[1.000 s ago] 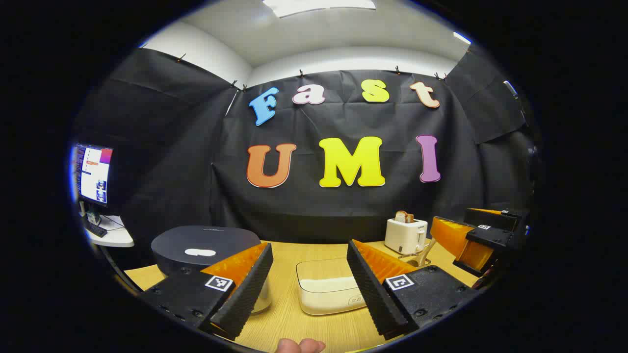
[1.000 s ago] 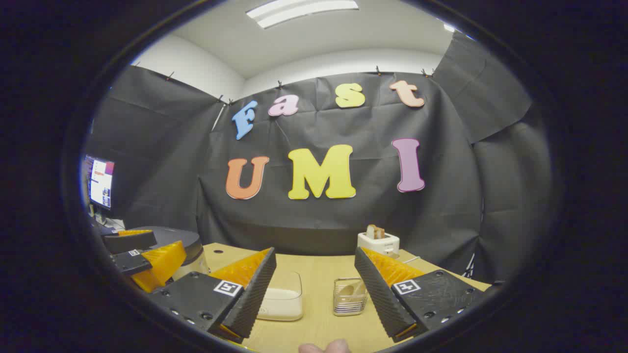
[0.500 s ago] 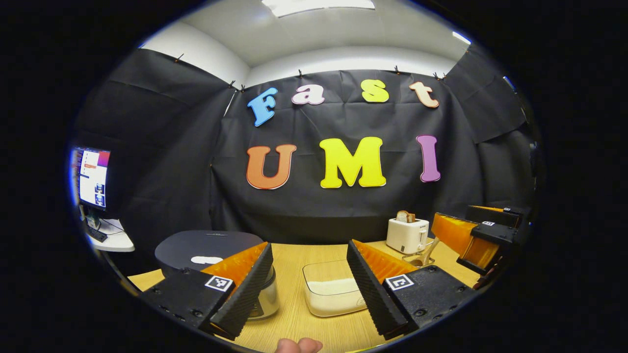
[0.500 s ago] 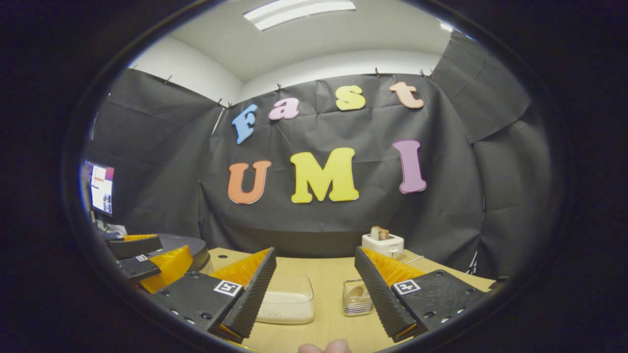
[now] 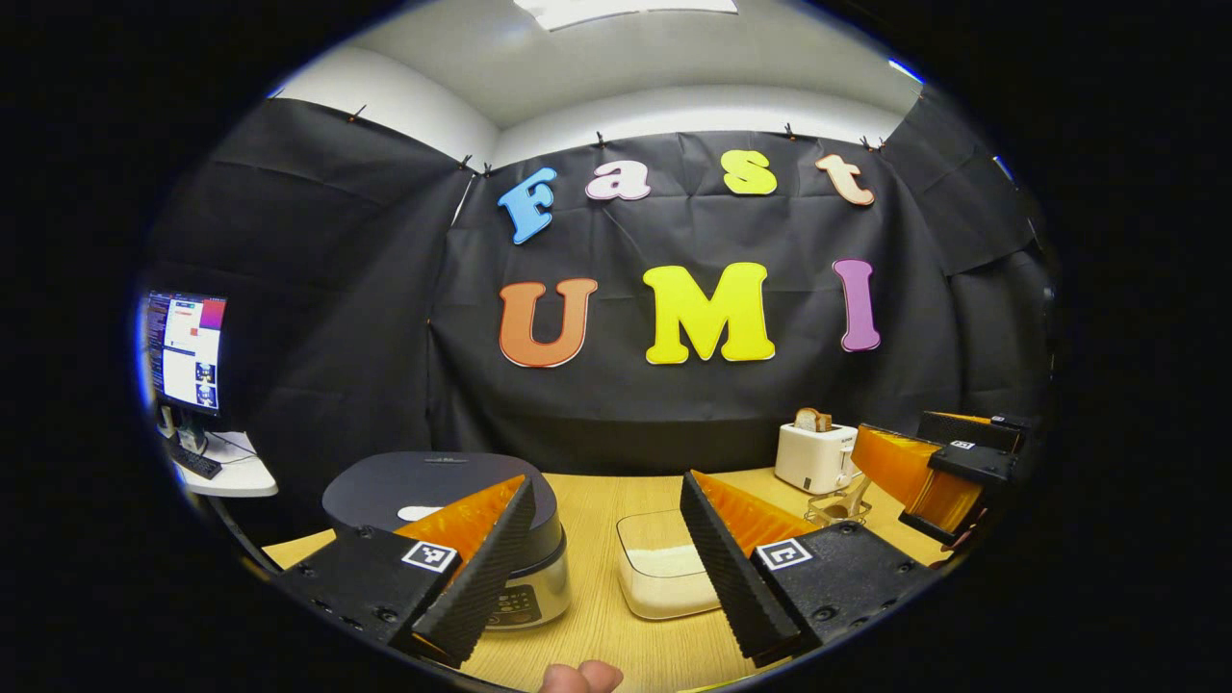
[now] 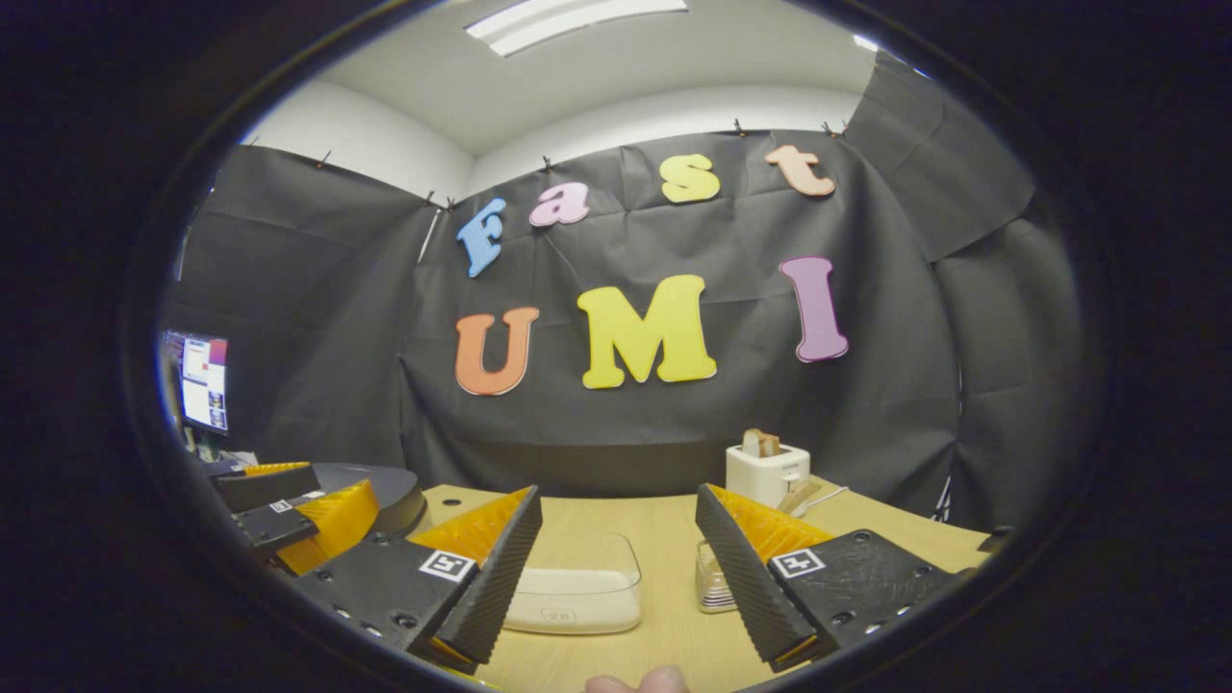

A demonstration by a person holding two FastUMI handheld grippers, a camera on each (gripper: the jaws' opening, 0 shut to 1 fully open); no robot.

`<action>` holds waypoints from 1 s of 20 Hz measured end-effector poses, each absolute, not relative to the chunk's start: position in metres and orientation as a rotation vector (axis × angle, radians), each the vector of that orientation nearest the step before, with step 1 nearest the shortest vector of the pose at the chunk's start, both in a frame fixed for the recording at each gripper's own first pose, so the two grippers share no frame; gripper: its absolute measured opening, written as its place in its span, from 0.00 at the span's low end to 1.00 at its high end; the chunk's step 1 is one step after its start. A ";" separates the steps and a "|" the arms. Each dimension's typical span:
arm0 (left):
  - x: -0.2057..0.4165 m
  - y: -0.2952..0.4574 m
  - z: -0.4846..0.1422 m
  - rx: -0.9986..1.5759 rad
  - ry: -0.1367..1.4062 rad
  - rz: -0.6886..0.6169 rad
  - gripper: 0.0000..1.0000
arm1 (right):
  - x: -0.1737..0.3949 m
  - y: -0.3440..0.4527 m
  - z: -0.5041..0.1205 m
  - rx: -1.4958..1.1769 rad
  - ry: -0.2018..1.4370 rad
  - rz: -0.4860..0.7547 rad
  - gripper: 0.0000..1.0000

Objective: Close the left gripper, press the button to open the rice cooker; take a wooden spoon from the chopstick holder with the right hand, scoop a spoonful of rice and pour it into the rice cooker, then put the wooden spoon back into the chopstick holder.

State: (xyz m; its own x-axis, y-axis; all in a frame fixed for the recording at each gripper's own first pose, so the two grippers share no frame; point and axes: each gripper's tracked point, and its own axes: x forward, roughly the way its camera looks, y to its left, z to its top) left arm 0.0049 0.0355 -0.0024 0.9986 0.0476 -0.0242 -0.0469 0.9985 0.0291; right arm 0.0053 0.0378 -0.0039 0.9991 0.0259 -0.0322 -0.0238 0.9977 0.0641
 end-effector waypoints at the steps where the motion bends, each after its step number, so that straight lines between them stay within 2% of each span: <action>1: 0.007 0.038 -0.002 0.032 0.028 0.052 0.97 | 0.006 0.041 -0.005 0.069 0.039 0.032 0.95; 3: 0.007 0.039 -0.001 0.039 0.024 0.058 0.97 | 0.006 0.043 -0.008 0.067 0.052 0.038 0.95; 4: 0.007 0.039 -0.002 0.040 0.026 0.056 0.97 | 0.004 0.042 -0.008 0.067 0.053 0.035 0.91; 7: 0.006 0.034 -0.004 0.043 0.036 0.048 0.97 | 0.001 0.039 -0.004 0.054 0.049 0.028 0.91; 9: 0.005 0.033 -0.002 0.042 0.034 0.048 0.97 | -0.002 0.037 0.001 0.047 0.034 0.025 1.00; 10: 0.003 0.032 -0.001 0.040 0.031 0.044 0.97 | -0.003 0.037 0.002 0.045 0.026 0.023 0.95; 11: 0.003 0.031 -0.001 0.037 0.033 0.044 0.97 | -0.004 0.036 0.004 0.047 0.022 0.020 1.00; 12: 0.003 0.032 -0.001 0.035 0.035 0.050 0.97 | -0.005 0.036 0.004 0.048 0.019 0.020 0.95; 20: 0.002 0.033 -0.005 0.028 0.048 0.075 0.97 | -0.003 0.034 0.003 0.042 0.012 0.031 0.96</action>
State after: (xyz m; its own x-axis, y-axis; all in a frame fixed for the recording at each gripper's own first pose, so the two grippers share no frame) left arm 0.0019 0.0328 -0.0046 0.9960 0.0760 -0.0464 -0.0747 0.9968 0.0295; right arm -0.0029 0.0343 0.0025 0.9994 0.0317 -0.0118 -0.0312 0.9986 0.0420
